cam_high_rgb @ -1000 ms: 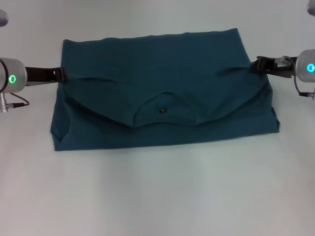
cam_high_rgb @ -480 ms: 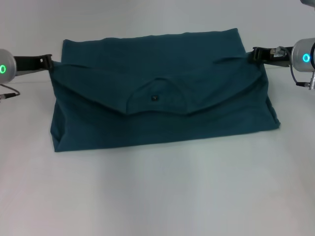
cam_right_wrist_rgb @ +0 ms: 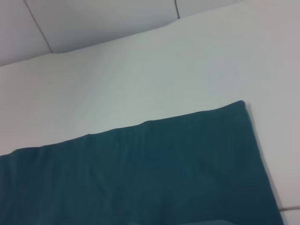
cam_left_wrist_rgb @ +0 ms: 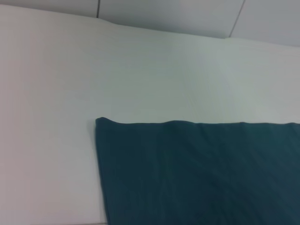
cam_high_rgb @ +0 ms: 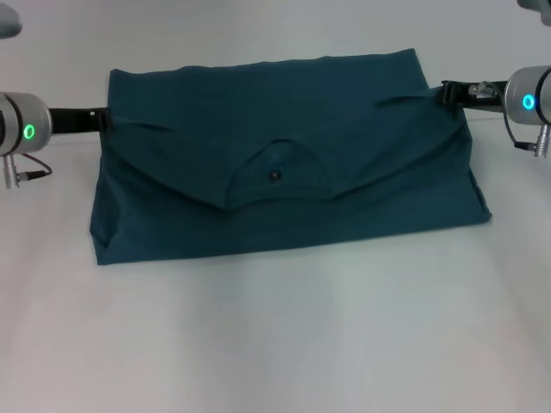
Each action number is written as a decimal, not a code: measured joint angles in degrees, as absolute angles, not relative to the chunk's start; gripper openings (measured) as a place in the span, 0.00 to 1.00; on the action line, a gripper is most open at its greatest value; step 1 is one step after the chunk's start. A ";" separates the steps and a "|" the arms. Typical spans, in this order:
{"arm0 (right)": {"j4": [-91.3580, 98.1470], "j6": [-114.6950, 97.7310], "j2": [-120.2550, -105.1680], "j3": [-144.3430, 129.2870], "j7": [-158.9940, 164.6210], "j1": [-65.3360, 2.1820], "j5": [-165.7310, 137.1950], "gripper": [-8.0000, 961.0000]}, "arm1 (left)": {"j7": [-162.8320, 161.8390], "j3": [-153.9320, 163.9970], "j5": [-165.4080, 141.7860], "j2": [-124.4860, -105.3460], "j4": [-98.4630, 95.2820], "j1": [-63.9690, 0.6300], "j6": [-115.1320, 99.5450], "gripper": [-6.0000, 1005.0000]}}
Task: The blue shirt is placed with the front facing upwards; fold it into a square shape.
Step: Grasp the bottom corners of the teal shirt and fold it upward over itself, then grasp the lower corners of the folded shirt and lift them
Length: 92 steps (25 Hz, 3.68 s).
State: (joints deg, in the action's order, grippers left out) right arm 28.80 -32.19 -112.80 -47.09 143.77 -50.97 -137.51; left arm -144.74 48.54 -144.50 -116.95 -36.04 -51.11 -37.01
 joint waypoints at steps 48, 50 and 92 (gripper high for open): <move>26.74 -30.15 -113.56 -47.46 144.03 -50.79 -137.55 0.10 | -140.55 48.68 -144.52 -118.54 -35.35 -50.79 -34.53 0.01; 26.81 -30.43 -113.42 -47.46 143.84 -50.76 -137.54 0.10 | -140.64 48.51 -144.40 -118.51 -35.54 -50.63 -34.52 0.01; 36.13 -80.16 -111.22 -37.42 127.94 -27.45 -96.70 0.69 | -151.68 31.81 -120.31 -115.16 -39.81 -31.24 -72.16 0.57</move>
State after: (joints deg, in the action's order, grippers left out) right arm 36.13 -80.16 -111.22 -37.43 127.94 -27.45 -96.70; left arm -151.68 31.81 -120.31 -115.16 -39.81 -31.24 -72.16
